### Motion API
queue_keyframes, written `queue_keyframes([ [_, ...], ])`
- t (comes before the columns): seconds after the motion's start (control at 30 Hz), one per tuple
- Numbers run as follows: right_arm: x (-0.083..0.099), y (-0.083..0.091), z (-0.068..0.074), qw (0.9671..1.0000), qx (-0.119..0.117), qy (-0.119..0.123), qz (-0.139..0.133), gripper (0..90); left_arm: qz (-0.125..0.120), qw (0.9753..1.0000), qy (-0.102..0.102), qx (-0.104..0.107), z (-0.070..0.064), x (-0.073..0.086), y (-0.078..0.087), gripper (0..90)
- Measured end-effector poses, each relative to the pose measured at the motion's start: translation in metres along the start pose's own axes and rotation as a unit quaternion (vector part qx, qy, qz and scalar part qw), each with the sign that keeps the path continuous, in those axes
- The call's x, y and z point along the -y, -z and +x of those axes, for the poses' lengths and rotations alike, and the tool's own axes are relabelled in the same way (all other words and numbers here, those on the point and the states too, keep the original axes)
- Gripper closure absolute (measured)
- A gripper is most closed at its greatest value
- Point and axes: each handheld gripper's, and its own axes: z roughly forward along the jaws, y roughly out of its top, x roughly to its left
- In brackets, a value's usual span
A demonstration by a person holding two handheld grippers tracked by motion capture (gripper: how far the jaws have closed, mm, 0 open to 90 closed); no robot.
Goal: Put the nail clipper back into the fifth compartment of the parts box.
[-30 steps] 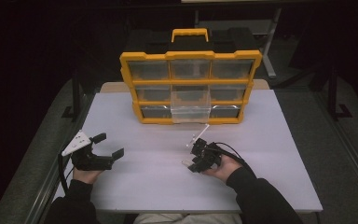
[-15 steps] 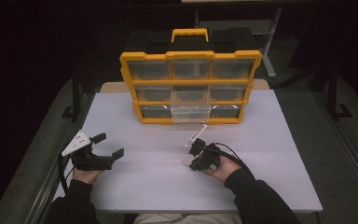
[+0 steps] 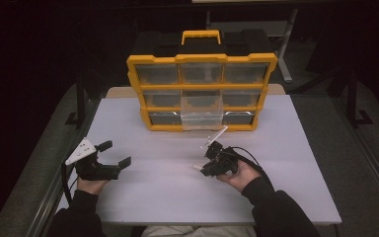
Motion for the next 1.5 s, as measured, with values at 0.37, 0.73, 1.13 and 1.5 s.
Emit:
queue_keyframes([
  [0.37, -0.01, 0.024, 0.005, 0.9999, -0.001, -0.004, -0.014, 76.6, 0.001, 1.0, 0.0, 0.0, 0.0, 0.0, 0.0, 0.0],
  [0.73, -0.021, 0.036, 0.007, 0.9997, -0.008, 0.01, -0.019, 76.6, 0.0, 1.0, 0.0, 0.0, 0.0, 0.0, 0.0, 0.0],
  [1.13, -0.035, 0.063, 0.006, 0.9989, -0.001, 0.018, -0.044, 76.5, 0.001, 1.0, -0.002, 0.0, 0.001, 0.0, 0.001, 0.0],
  [1.5, -0.046, 0.083, 0.004, 0.9979, 0.004, 0.019, -0.062, 76.5, 0.0, 1.0, 0.0, -0.001, 0.001, 0.0, 0.001, 0.0],
])
